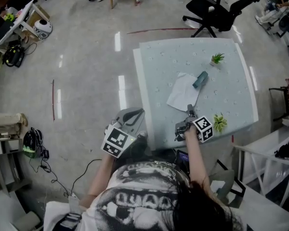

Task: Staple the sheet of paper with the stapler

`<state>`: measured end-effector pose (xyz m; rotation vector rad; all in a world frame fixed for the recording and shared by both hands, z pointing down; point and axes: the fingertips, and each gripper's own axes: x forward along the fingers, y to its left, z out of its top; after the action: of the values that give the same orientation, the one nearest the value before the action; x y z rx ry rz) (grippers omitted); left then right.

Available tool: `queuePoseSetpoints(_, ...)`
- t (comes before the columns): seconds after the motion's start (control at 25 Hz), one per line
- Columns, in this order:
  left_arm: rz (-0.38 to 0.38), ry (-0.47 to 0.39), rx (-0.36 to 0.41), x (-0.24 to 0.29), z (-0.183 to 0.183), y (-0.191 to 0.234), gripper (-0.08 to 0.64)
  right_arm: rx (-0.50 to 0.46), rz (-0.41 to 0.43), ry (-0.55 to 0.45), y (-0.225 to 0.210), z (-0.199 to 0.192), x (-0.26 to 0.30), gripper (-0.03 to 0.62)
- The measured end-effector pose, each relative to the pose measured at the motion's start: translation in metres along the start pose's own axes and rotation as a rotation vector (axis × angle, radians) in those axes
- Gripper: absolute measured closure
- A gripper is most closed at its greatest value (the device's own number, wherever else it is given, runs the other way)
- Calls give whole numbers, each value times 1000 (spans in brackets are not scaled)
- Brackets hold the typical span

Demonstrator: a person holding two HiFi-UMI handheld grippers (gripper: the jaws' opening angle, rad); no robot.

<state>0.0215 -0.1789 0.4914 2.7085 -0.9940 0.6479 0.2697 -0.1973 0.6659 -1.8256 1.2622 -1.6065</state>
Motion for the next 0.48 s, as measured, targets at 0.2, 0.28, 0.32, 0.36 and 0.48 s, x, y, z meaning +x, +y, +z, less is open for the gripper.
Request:
queuePoseSetpoints(0.2, -6, -8, -12, 4, -4, 2, 552, -249, 1, 60, 13, 8, -17, 405)
queuePoseSetpoints(0.28, -16, -18, -13, 8, -3, 1, 553, -369, 11, 74, 26, 18, -19, 405)
queuePoseSetpoints(0.32, -22, -23, -12, 11, -2, 0, 552, -429, 20, 78, 35, 24, -19, 407)
queuePoseSetpoints(0.36, -28, -29, -11, 12, 0, 0, 553, -486, 30, 81, 44, 31, -17, 412)
queuePoseSetpoints(0.48, -42, -42, -8, 18, 3, 1, 552, -616, 67, 93, 73, 51, -5, 463)
